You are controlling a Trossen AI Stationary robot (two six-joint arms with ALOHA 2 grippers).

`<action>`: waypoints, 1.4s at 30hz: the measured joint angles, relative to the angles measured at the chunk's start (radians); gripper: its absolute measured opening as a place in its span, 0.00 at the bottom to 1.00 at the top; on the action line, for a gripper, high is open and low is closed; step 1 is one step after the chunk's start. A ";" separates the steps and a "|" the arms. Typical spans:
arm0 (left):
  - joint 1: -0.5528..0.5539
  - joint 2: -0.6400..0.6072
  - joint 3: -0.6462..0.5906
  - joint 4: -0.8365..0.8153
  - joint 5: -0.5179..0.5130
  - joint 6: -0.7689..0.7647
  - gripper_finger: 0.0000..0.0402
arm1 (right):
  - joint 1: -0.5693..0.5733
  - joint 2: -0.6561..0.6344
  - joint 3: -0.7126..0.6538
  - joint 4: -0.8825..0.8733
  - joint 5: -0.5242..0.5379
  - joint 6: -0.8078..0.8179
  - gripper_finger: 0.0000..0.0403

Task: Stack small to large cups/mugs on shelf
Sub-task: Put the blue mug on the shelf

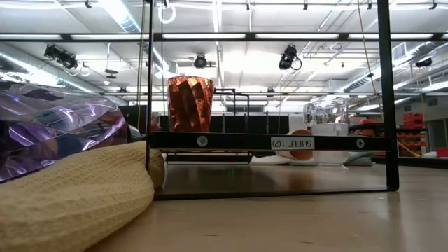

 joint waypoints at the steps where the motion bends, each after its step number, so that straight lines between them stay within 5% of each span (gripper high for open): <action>1: 0.005 0.000 0.000 -0.031 0.008 -0.010 0.42 | 0.000 0.000 0.000 0.000 0.000 0.000 0.02; 7: 0.009 0.001 -0.062 -0.225 0.025 -0.042 0.47 | 0.000 0.000 0.000 0.000 0.000 0.000 0.02; 22: 0.060 -0.222 -0.748 -0.197 0.137 -0.368 0.55 | 0.000 0.000 0.000 0.001 0.000 0.001 0.02; 42: 0.070 -0.229 -0.936 -0.190 0.149 -0.459 0.45 | 0.000 0.000 0.000 0.001 0.000 0.001 0.02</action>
